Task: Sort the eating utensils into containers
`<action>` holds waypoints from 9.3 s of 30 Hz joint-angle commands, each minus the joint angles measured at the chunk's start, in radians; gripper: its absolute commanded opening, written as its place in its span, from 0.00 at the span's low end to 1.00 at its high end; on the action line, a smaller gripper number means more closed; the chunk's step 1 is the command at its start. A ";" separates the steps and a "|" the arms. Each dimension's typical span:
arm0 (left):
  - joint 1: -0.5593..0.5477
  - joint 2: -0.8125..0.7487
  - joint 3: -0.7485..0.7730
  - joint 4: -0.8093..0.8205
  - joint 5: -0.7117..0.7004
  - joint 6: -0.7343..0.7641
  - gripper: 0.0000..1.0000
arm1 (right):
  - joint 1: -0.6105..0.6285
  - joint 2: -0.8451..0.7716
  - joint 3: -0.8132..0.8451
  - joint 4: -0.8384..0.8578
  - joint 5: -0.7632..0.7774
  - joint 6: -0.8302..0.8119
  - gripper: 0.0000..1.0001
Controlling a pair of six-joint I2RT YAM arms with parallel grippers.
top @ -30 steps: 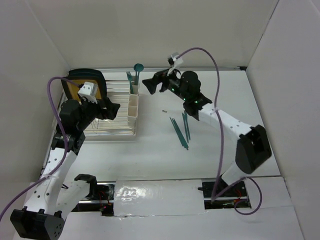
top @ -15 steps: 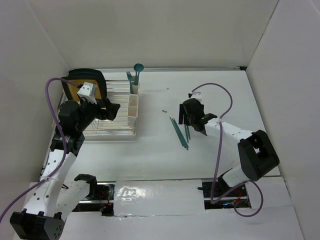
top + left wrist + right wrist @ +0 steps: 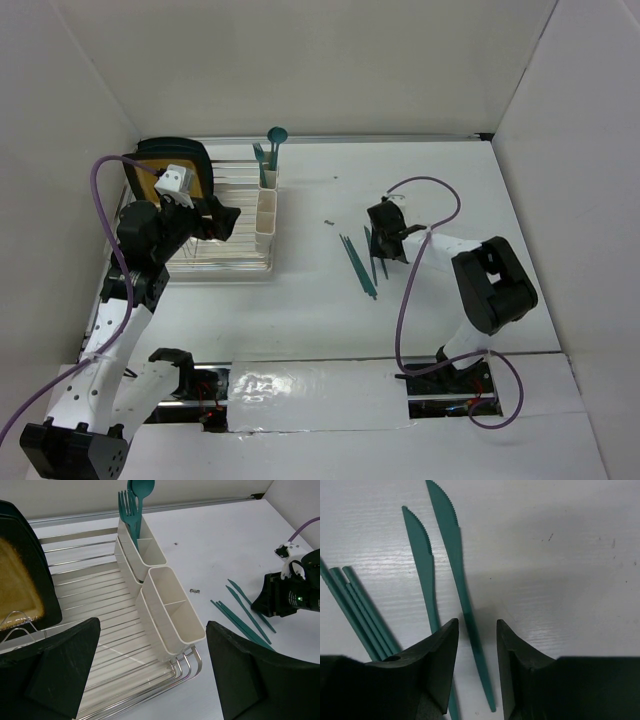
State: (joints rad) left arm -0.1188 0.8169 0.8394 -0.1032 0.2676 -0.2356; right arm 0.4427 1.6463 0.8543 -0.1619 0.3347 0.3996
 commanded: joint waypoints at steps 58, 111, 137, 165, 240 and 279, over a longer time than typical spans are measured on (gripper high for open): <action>0.004 0.030 0.001 0.043 -0.070 0.018 1.00 | 0.260 0.214 0.517 1.210 -0.710 -0.151 0.00; 0.005 0.218 0.236 -0.314 -0.446 -0.599 0.88 | 0.189 -0.146 0.407 0.490 -0.467 -0.464 0.67; 0.002 0.883 0.754 -1.076 -0.607 -1.634 0.67 | -0.169 -0.318 0.491 0.004 -0.353 -0.194 0.92; 0.087 1.056 0.785 -0.918 -0.564 -1.504 0.60 | -0.404 -0.220 0.449 -0.027 -0.496 -0.173 0.92; 0.108 1.098 0.725 -0.886 -0.525 -1.536 0.20 | -0.438 -0.220 0.431 -0.064 -0.525 -0.137 0.92; 0.047 0.798 0.774 -0.804 -0.467 -1.415 0.00 | -0.440 -0.226 0.422 -0.064 -0.554 -0.119 0.91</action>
State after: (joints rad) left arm -0.0689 1.6573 1.6062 -0.9890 -0.2188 -1.7294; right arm 0.0124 1.4464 1.2686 -0.2325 -0.2115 0.2768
